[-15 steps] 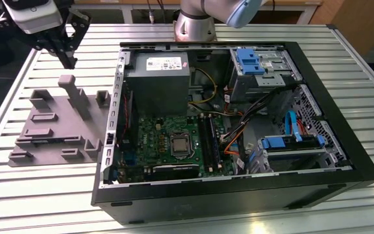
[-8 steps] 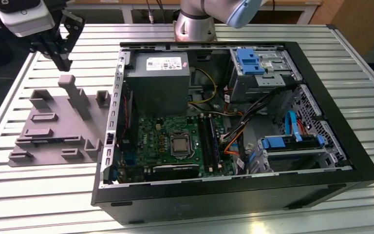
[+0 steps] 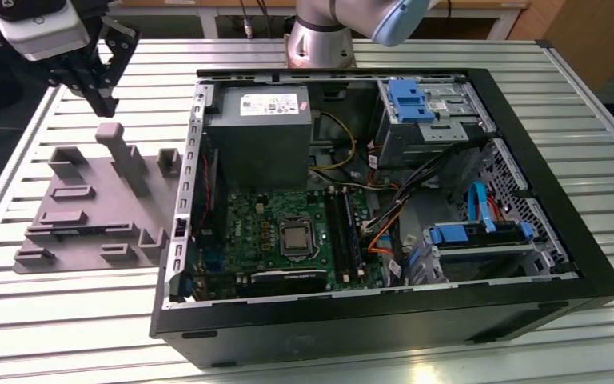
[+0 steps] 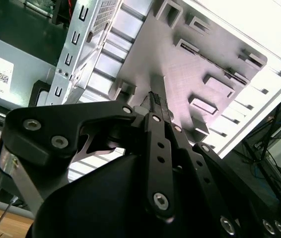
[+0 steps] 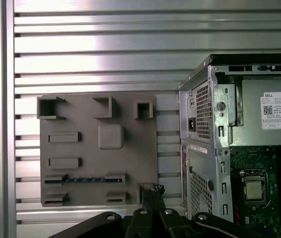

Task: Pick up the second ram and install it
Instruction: 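Reach for the second ram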

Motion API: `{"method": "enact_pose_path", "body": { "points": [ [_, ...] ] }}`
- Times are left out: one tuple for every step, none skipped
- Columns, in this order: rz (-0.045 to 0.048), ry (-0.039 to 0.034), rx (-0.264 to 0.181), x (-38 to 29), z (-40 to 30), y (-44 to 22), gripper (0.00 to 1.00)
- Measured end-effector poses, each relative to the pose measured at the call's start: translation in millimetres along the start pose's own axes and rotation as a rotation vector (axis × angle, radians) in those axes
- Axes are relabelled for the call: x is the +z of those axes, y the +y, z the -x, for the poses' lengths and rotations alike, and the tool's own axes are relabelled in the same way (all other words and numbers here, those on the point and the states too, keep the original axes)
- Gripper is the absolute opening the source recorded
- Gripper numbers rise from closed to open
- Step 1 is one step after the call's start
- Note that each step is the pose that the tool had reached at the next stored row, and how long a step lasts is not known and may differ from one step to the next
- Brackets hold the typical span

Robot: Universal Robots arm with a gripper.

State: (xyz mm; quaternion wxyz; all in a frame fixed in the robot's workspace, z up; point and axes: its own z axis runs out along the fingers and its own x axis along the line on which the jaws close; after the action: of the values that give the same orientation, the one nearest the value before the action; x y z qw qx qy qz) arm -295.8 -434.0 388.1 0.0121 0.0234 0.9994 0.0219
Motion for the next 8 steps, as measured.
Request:
{"method": "enact_pose_path", "body": {
  "points": [
    [0.0001,0.0001,-0.002,0.0,-0.4,0.0,0.11],
    [0.0002,0.0005,-0.010,0.0,-1.0,-0.1,0.11],
    [0.0005,0.0011,-0.024,0.1,-1.0,0.0,0.11],
    [0.0008,0.0019,-0.039,0.1,-1.1,0.0,0.11],
    [0.0012,0.0022,-0.051,0.3,-1.5,-0.1,0.11],
    [0.0014,0.0025,-0.057,0.4,-3.3,-0.2,0.11],
    [0.0014,0.0026,-0.058,0.4,-5.4,-0.3,0.11],
    [0.0013,0.0027,-0.058,0.3,-7.3,-0.4,0.11]
  ]
}}
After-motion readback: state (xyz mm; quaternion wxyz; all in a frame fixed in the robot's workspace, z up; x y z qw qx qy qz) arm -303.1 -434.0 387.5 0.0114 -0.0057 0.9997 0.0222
